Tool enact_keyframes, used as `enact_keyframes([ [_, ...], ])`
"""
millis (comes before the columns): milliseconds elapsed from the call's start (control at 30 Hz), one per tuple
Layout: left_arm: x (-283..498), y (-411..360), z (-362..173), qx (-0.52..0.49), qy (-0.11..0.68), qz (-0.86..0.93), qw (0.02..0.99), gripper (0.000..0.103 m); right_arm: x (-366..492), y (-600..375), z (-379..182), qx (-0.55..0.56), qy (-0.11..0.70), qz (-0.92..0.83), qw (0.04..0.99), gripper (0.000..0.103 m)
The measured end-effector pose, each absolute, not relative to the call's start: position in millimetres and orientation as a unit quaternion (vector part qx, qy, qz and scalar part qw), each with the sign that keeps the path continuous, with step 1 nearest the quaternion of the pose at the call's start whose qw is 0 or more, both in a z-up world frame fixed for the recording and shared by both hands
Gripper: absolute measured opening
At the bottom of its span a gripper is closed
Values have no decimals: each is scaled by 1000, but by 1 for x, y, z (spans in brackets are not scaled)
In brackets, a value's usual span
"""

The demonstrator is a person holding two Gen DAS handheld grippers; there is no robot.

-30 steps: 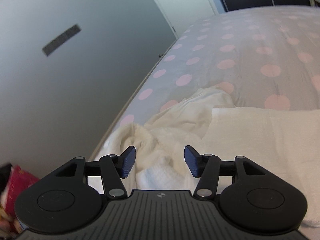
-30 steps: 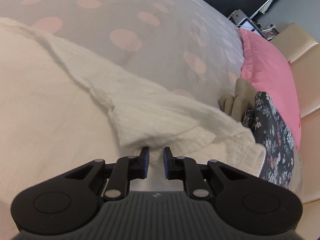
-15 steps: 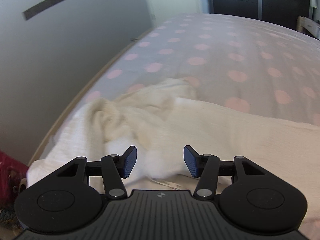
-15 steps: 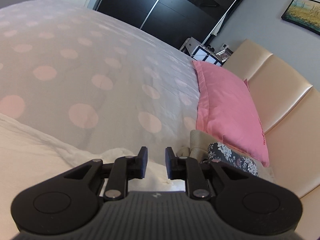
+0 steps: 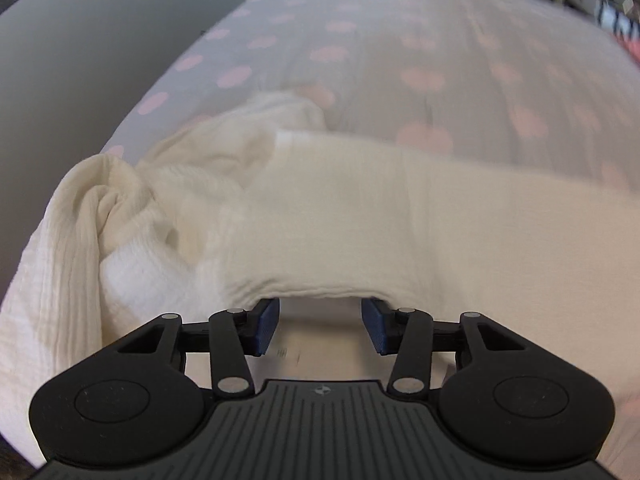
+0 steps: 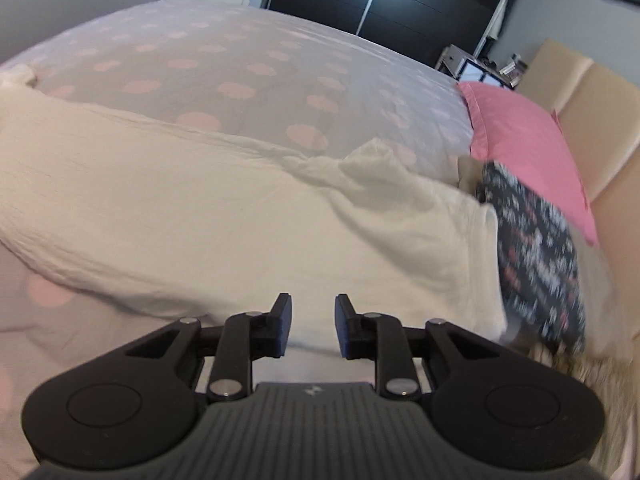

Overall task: Fold clothes
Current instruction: 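Open both grippers, releasing the folded blanket on the bed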

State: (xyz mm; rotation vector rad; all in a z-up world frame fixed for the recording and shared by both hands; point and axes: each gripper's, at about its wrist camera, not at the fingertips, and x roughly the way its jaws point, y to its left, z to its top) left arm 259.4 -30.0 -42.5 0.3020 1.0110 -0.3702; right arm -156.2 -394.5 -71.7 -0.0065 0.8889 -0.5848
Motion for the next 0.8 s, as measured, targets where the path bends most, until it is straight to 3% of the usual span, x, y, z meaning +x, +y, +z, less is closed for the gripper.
enact_keyframes([
  [200,273,-29,-38,93,473,-152,863,49,-169,-385,-78,79,407,-301,859,29],
  [533,279,-11,-54,72,529,-102,839,48,-164,-378,-75,44,388,-296,872,30],
  [600,281,-4,-56,45,547,-107,829,43,-165,-377,-75,40,390,-294,872,30],
  [667,281,1,-56,26,552,-112,826,30,-165,-377,-75,35,389,-295,872,30],
  [733,282,6,-55,8,554,-116,824,29,-165,-376,-75,33,387,-294,873,31],
  [800,282,10,-56,-4,555,-121,823,22,-164,-375,-74,29,385,-292,875,31],
])
